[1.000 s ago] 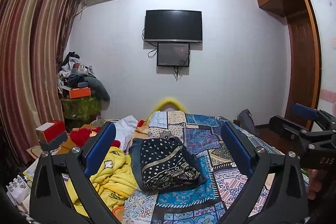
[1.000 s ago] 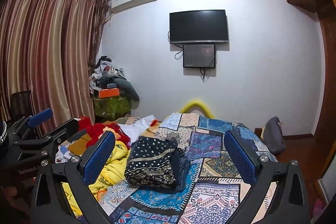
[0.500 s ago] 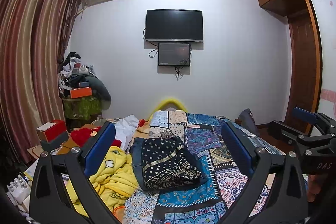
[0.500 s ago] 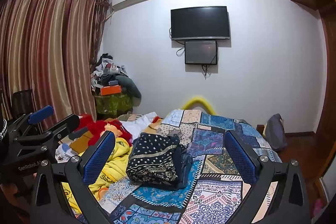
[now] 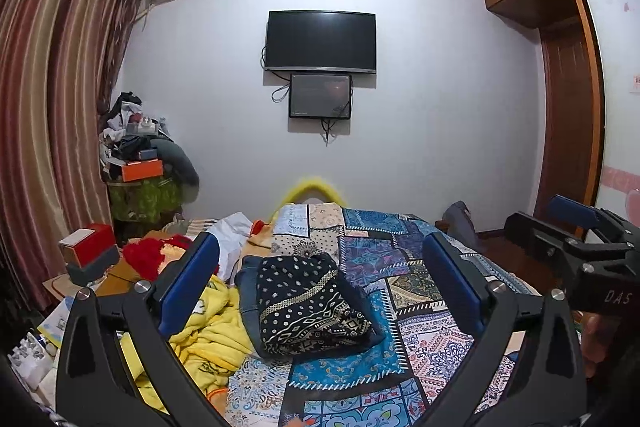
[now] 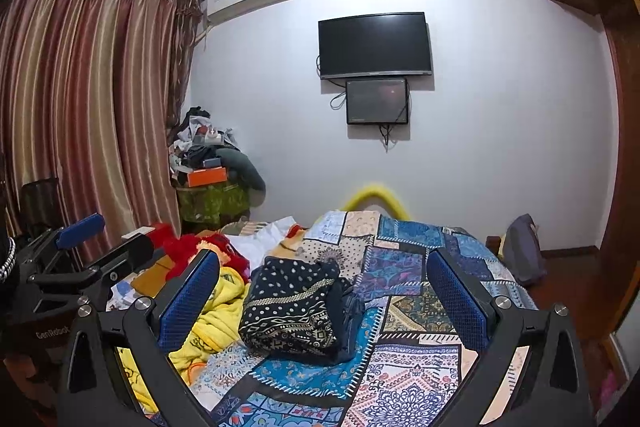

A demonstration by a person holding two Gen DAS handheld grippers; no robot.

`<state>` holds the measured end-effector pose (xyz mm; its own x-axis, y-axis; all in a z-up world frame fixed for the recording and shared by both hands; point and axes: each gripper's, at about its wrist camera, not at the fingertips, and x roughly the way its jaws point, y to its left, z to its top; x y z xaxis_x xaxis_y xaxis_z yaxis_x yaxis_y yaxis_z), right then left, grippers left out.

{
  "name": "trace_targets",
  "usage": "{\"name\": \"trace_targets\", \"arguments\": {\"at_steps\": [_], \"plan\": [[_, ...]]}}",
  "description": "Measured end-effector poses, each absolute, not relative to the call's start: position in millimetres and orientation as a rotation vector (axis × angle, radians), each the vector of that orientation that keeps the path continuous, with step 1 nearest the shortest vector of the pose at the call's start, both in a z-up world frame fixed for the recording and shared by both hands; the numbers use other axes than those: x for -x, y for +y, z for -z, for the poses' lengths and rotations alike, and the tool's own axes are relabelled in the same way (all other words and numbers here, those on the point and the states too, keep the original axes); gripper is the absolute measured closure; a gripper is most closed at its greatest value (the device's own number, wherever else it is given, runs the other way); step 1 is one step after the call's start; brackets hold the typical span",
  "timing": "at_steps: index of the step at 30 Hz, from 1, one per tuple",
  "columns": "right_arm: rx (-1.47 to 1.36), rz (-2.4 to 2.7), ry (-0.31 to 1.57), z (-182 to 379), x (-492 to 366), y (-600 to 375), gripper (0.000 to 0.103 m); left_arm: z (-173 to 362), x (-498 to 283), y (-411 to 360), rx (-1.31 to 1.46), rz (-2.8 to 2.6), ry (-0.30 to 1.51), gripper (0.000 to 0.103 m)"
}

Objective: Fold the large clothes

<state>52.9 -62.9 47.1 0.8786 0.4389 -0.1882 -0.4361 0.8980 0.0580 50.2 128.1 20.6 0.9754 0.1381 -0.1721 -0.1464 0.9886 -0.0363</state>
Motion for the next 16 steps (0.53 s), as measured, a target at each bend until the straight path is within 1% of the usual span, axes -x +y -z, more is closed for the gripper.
{"name": "trace_targets", "arguments": {"at_steps": [16], "plan": [[-0.034,-0.44,0.204,-47.3,-57.3,-64.2,0.0,-18.6,-48.9,130.6,0.046,-0.11,0.17,0.001]]}}
